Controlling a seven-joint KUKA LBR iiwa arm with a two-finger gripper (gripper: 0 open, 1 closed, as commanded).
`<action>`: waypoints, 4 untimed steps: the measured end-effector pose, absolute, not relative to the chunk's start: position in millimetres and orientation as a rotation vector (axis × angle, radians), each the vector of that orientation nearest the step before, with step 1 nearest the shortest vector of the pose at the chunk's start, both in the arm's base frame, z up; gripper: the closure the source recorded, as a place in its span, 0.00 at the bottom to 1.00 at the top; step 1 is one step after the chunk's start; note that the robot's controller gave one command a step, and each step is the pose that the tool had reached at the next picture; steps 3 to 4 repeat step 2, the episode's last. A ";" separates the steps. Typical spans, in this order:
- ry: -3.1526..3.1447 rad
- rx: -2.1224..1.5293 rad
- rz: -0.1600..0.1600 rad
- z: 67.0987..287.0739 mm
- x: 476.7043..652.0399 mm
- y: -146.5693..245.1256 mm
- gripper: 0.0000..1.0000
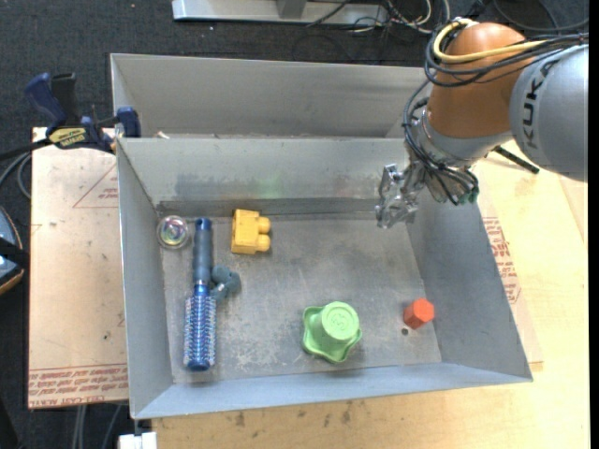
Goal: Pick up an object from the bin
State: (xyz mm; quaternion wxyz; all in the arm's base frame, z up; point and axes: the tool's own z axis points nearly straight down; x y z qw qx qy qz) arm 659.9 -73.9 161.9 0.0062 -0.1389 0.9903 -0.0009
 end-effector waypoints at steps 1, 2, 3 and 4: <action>3.106 -0.433 0.001 169.0 660.8 -73.3 1.00; 3.105 -0.429 0.000 189.9 662.2 -73.0 1.00; 3.105 -0.429 0.000 189.9 662.2 -73.0 1.00; 3.105 -0.429 0.000 189.9 662.2 -73.0 1.00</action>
Offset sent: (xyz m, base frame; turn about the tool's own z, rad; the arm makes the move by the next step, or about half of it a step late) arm -0.0002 0.0000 0.0063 0.0000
